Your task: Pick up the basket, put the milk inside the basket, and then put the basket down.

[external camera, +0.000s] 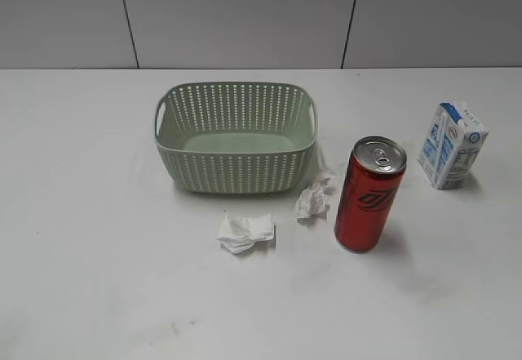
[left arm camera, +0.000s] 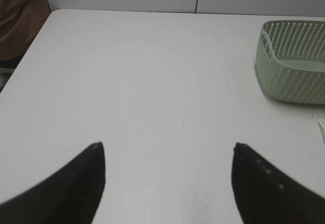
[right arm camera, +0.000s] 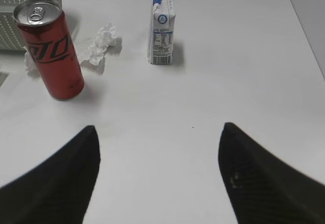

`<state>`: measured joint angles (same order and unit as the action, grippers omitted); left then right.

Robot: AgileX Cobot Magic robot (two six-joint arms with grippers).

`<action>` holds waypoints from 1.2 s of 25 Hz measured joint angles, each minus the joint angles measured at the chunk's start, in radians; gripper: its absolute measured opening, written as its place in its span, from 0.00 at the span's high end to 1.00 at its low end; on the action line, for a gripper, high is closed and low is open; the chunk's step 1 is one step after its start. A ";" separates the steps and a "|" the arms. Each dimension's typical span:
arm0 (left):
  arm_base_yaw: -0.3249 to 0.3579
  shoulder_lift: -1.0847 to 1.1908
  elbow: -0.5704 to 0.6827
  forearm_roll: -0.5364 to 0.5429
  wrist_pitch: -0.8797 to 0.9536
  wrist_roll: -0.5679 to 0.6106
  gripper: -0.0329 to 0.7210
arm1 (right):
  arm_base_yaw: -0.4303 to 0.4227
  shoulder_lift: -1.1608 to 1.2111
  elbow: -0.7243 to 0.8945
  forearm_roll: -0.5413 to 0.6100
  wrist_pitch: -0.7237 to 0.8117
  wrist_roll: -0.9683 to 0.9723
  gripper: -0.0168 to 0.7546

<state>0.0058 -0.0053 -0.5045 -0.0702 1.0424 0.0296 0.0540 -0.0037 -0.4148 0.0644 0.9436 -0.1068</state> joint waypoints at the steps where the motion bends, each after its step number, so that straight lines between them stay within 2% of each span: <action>1: 0.000 0.000 0.000 0.000 0.000 0.000 0.18 | 0.000 0.000 0.000 0.000 0.000 0.000 0.24; 22: 0.000 0.000 -0.001 -0.009 -0.005 0.000 0.18 | 0.000 0.000 0.000 0.000 0.000 0.000 0.24; 30: 0.000 0.139 -0.101 -0.005 -0.064 0.000 0.18 | 0.000 0.000 0.000 0.000 0.000 0.000 0.24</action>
<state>0.0058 0.1333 -0.6051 -0.0755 0.9787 0.0296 0.0540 -0.0037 -0.4148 0.0644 0.9436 -0.1068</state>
